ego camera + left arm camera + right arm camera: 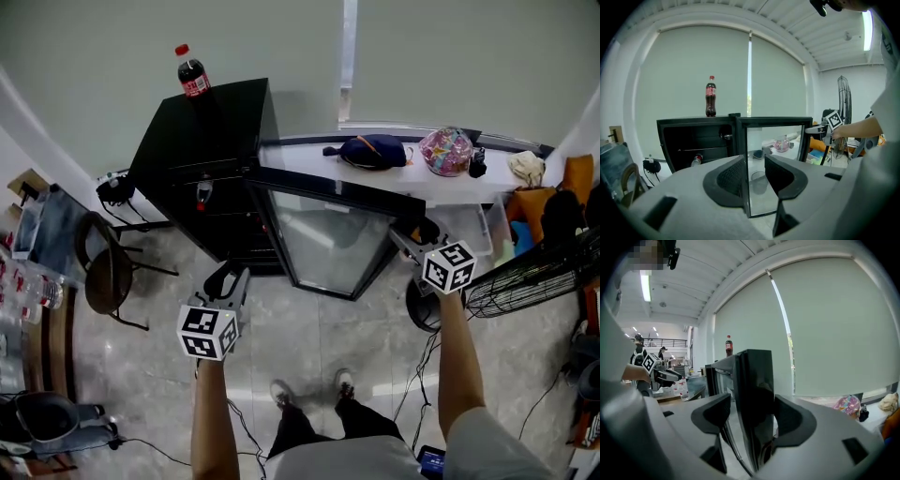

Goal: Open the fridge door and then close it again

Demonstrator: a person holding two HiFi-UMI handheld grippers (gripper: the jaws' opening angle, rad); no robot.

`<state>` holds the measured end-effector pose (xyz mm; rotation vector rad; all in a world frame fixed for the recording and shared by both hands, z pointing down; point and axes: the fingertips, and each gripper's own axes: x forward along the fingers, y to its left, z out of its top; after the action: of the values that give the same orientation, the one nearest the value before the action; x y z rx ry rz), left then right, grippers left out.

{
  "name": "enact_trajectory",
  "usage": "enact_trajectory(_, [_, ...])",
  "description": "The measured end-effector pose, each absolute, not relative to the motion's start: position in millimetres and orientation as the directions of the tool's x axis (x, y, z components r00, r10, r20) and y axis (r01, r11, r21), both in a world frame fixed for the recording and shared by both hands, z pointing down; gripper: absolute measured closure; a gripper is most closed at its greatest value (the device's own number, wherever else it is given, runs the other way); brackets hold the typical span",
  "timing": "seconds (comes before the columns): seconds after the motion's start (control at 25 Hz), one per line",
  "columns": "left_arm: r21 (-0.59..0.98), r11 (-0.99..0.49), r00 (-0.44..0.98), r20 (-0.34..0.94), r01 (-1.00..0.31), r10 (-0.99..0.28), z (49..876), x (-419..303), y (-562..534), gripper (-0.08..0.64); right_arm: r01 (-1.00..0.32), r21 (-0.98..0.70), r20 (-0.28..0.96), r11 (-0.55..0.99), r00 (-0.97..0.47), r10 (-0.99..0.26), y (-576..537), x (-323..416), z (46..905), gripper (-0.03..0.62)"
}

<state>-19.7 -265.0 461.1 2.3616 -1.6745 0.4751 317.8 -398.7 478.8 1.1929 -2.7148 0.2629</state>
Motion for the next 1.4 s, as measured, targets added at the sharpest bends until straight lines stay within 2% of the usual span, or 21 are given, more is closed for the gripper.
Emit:
enact_trajectory(0.16, [-0.024, -0.327, 0.295, 0.372, -0.945, -0.88, 463.1, -12.3, -265.1, 0.428, -0.738, -0.087, 0.208, 0.669, -0.67, -0.713, -403.1, 322.6, 481.5, 0.359])
enact_trajectory(0.92, [-0.011, -0.279, 0.254, 0.381, -0.96, -0.889, 487.1, 5.1, -219.1, 0.428, -0.717, -0.034, 0.23, 0.697, -0.684, -0.693, -372.6, 315.6, 484.1, 0.376])
enact_trajectory(1.4, [-0.011, -0.265, 0.246, 0.338, -0.964, -0.909, 476.9, 13.5, -175.5, 0.428, -0.691, -0.041, 0.245, 0.722, -0.707, -0.663, -327.0, 302.9, 485.5, 0.373])
